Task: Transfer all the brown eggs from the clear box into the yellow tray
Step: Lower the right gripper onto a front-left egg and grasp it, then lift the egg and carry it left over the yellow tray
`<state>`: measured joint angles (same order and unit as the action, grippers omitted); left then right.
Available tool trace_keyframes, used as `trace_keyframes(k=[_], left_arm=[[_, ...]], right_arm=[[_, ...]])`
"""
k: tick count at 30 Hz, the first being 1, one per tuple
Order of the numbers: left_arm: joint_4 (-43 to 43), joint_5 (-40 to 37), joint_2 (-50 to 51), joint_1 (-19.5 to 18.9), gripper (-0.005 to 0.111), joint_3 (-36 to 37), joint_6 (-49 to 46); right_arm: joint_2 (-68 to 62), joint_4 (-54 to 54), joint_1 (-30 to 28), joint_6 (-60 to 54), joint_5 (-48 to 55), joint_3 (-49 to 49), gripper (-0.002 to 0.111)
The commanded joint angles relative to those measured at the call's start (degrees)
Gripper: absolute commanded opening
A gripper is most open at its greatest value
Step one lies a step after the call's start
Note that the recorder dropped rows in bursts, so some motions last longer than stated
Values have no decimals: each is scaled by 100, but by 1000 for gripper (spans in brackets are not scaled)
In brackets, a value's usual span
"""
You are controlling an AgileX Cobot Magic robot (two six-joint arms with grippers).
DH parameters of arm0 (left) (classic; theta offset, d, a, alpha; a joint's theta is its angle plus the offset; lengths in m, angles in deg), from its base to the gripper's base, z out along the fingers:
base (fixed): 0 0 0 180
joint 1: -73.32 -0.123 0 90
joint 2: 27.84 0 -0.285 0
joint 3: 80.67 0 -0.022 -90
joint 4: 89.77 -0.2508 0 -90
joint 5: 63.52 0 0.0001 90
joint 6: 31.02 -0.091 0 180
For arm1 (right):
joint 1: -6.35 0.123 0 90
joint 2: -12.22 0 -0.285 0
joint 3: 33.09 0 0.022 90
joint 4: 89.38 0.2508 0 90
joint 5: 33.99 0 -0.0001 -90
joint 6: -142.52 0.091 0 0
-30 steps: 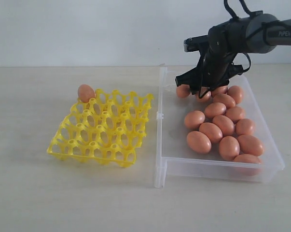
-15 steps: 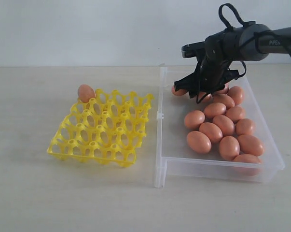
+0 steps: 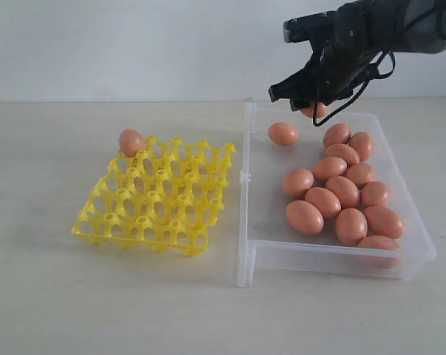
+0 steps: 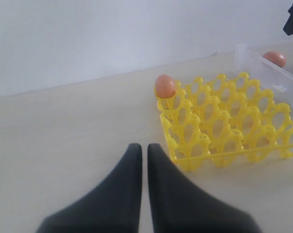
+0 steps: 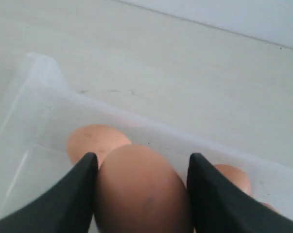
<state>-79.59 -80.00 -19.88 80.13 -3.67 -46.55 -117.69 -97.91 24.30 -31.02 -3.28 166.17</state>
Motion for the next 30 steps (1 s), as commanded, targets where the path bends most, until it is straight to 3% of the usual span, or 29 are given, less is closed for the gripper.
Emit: trace_keyframes(k=[1, 6, 11, 17, 21, 27, 30], left_arm=[[-9, 23, -17, 34, 4, 22, -1], [-9, 23, -17, 34, 4, 22, -1], [-9, 23, -17, 34, 4, 22, -1], [-9, 23, -17, 34, 4, 22, -1], [-9, 23, -17, 34, 4, 22, -1], [-9, 23, -17, 34, 4, 22, -1], [-9, 23, -17, 34, 4, 22, -1]], right_arm=[[686, 1500, -11, -1268, -722, -755, 0], [1266, 3956, -11, -3565, -1046, -1628, 0], [1620, 7118, 43, -6706, -1050, -2356, 0], [1634, 10769, 396, -10373, 80, -2731, 0], [1634, 10848, 753, -11206, 396, -2677, 0], [1634, 10848, 1314, -11577, -268, -2550, 0], [1634, 10848, 1554, -11109, -1049, -2416, 0]])
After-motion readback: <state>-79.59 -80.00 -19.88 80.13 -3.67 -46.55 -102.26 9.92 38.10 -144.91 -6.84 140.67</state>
